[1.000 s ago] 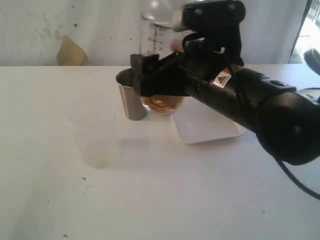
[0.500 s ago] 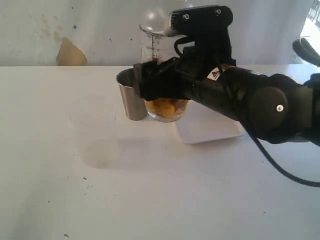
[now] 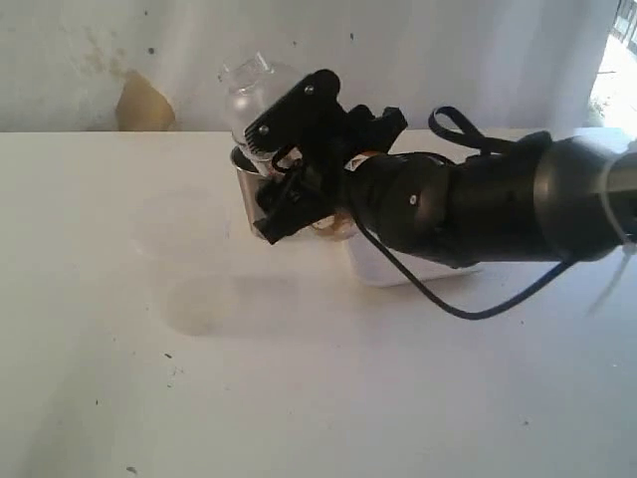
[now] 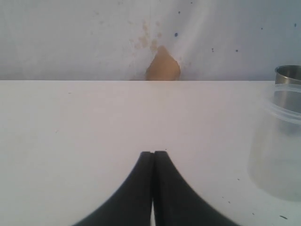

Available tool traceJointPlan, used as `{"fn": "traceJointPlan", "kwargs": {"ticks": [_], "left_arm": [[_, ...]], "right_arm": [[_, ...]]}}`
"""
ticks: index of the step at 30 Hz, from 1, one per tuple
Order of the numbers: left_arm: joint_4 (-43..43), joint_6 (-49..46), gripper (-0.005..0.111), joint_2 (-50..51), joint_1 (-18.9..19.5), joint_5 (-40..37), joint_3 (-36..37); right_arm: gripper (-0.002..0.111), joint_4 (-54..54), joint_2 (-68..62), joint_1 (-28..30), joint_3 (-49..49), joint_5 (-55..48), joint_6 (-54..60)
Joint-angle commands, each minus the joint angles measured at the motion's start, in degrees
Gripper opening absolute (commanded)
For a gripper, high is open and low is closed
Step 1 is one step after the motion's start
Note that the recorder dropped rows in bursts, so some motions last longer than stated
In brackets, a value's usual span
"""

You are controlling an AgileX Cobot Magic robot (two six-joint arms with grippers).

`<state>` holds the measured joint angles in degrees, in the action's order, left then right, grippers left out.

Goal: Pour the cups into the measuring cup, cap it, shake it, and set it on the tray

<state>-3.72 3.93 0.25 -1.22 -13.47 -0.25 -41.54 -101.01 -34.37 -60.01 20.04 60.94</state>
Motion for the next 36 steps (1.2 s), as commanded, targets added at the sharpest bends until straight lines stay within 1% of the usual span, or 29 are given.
{"fn": "traceJointPlan", "kwargs": {"ticks": [1, 2, 3, 7, 8, 10, 12, 13, 14, 18, 29, 33, 36], "left_arm": [[-0.03, 0.14, 0.0, -0.25, -0.08, 0.1, 0.25], [-0.03, 0.14, 0.0, -0.25, -0.08, 0.1, 0.25], [-0.03, 0.14, 0.0, -0.25, -0.08, 0.1, 0.25], [-0.03, 0.14, 0.0, -0.25, -0.08, 0.1, 0.25], [-0.03, 0.14, 0.0, -0.25, -0.08, 0.1, 0.25], [-0.03, 0.14, 0.0, -0.25, -0.08, 0.1, 0.25], [-0.03, 0.14, 0.0, -0.25, -0.08, 0.1, 0.25], [-0.03, 0.14, 0.0, -0.25, -0.08, 0.1, 0.25], [-0.03, 0.14, 0.0, -0.25, -0.08, 0.1, 0.25], [-0.03, 0.14, 0.0, -0.25, -0.08, 0.1, 0.25], [-0.03, 0.14, 0.0, -0.25, -0.08, 0.1, 0.25], [-0.03, 0.14, 0.0, -0.25, -0.08, 0.1, 0.25], [-0.03, 0.14, 0.0, -0.25, -0.08, 0.1, 0.25]], "right_arm": [[0.0, -2.6, -1.13, 0.22, -3.58, 5.03, 16.6], [0.0, -2.6, -1.33, 0.22, -3.65, 5.44, 19.36], [0.0, -2.6, -2.04, 0.22, -3.89, 5.54, 24.93], [0.0, -3.23, -2.72, 0.11, -3.89, 6.92, 29.97], [0.0, -5.7, -2.88, -0.03, -4.14, 7.43, 33.37], [0.0, -14.98, -3.53, -1.36, -5.42, 11.87, 44.94], [0.0, -21.64, -4.03, -2.37, -7.26, 15.15, 55.34], [0.0, -22.45, -4.03, -2.81, -7.84, 14.14, 60.37], [0.0, -21.31, -4.03, -2.98, -7.88, 13.7, 61.89], [0.0, -16.04, -4.17, -3.56, -7.88, 14.38, 61.89], [0.0, -14.97, -7.42, -3.81, -7.88, 26.31, 61.89], [0.0, -14.93, -9.7, -3.81, -7.88, 26.73, 61.89], [0.0, -12.66, -10.51, -3.81, -7.88, 26.48, 61.89]]}}
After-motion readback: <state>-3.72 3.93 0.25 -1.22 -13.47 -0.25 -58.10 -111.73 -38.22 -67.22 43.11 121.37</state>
